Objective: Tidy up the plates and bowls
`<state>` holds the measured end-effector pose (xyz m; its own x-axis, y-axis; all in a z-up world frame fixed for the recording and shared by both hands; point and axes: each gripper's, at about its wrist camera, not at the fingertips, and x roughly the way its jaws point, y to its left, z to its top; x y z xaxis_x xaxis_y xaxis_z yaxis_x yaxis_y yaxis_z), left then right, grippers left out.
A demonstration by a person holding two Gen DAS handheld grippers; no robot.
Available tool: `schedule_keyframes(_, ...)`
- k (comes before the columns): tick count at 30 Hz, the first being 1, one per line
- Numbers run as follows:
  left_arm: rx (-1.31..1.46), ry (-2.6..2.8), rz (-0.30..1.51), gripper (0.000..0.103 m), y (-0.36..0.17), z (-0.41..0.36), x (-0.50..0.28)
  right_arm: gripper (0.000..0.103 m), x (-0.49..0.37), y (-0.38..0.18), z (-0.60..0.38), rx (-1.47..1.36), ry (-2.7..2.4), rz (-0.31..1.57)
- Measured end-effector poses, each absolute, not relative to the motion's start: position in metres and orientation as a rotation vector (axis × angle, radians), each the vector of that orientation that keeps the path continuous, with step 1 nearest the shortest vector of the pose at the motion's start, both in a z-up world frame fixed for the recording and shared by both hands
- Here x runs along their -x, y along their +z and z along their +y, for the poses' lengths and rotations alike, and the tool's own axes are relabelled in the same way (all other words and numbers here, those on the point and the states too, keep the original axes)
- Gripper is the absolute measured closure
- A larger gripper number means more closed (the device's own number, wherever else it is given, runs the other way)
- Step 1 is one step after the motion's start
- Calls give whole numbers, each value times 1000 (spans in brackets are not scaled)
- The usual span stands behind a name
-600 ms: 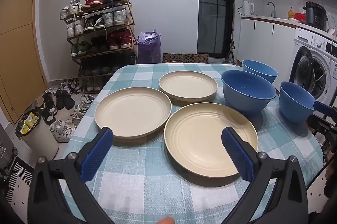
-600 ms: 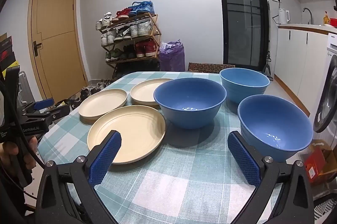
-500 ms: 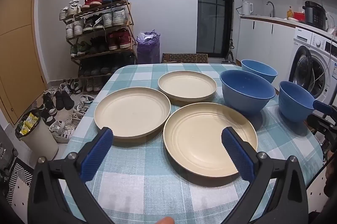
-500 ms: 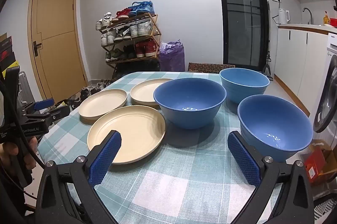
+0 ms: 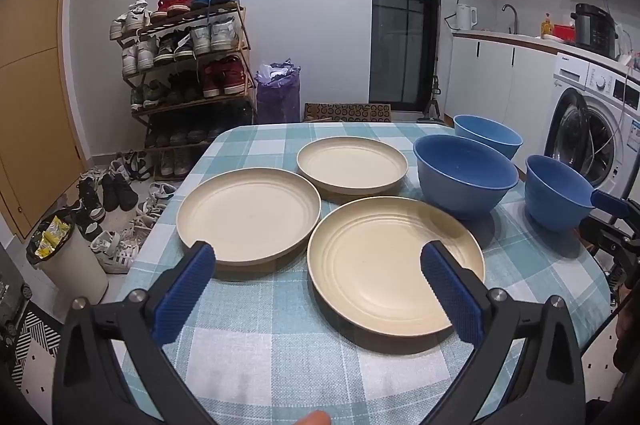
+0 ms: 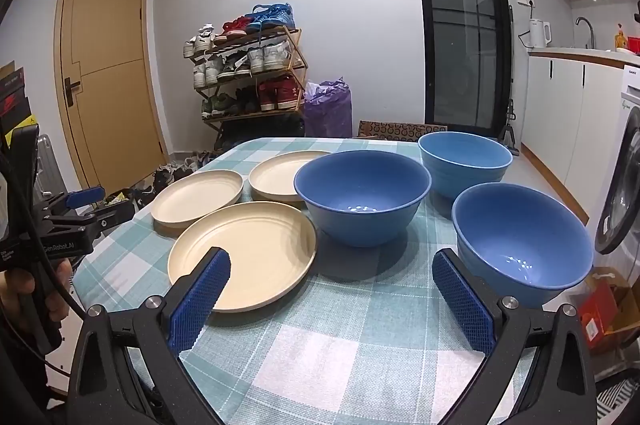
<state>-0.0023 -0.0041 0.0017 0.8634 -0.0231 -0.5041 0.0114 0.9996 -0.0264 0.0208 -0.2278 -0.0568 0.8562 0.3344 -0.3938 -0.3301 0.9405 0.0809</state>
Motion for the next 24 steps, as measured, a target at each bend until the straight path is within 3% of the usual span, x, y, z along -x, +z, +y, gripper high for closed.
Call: schedule_keyframes(24,23,-20,527,0,3,-2,3,0,-18,-55,-225,-2,347,416)
